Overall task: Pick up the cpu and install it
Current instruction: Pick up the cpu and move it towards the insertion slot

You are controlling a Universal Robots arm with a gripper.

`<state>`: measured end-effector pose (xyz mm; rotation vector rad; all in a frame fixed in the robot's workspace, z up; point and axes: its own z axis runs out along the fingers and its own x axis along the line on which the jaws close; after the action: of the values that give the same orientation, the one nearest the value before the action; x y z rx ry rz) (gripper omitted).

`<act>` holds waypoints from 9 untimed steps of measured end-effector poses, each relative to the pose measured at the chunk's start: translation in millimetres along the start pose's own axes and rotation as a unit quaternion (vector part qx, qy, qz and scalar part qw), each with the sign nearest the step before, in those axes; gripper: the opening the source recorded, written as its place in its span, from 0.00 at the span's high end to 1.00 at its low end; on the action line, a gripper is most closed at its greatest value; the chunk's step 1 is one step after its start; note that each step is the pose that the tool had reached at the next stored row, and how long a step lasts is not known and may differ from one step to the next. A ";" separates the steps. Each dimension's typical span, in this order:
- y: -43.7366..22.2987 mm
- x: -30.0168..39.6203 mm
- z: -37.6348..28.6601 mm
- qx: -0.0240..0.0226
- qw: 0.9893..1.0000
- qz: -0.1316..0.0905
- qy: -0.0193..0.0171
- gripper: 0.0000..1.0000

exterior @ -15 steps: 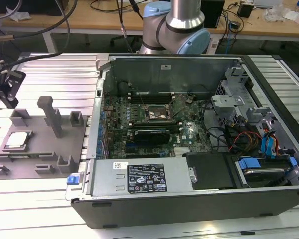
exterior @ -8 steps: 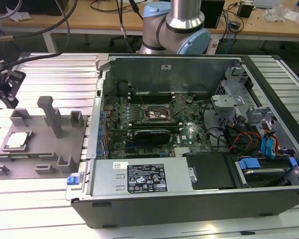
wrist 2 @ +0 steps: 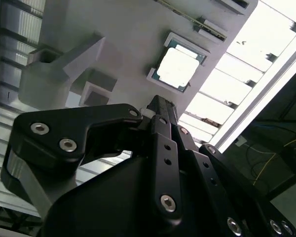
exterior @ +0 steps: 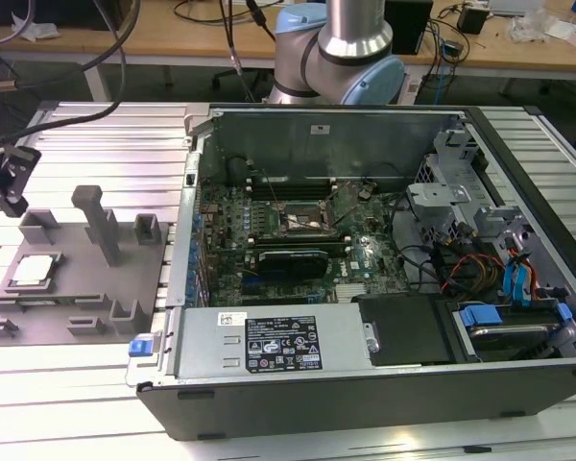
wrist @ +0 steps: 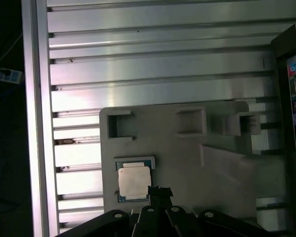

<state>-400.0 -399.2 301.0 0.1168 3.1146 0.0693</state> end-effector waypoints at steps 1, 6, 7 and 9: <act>-0.8 0.8 1.6 0.000 1.000 0.000 0.000 0.89; -7.3 3.4 13.0 0.000 1.000 0.000 0.000 0.89; -8.2 3.9 14.5 0.000 1.000 0.000 0.000 0.89; -10.6 4.9 18.8 0.000 1.000 0.000 0.000 0.89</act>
<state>-405.2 -408.5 281.7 0.1168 3.1148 0.0692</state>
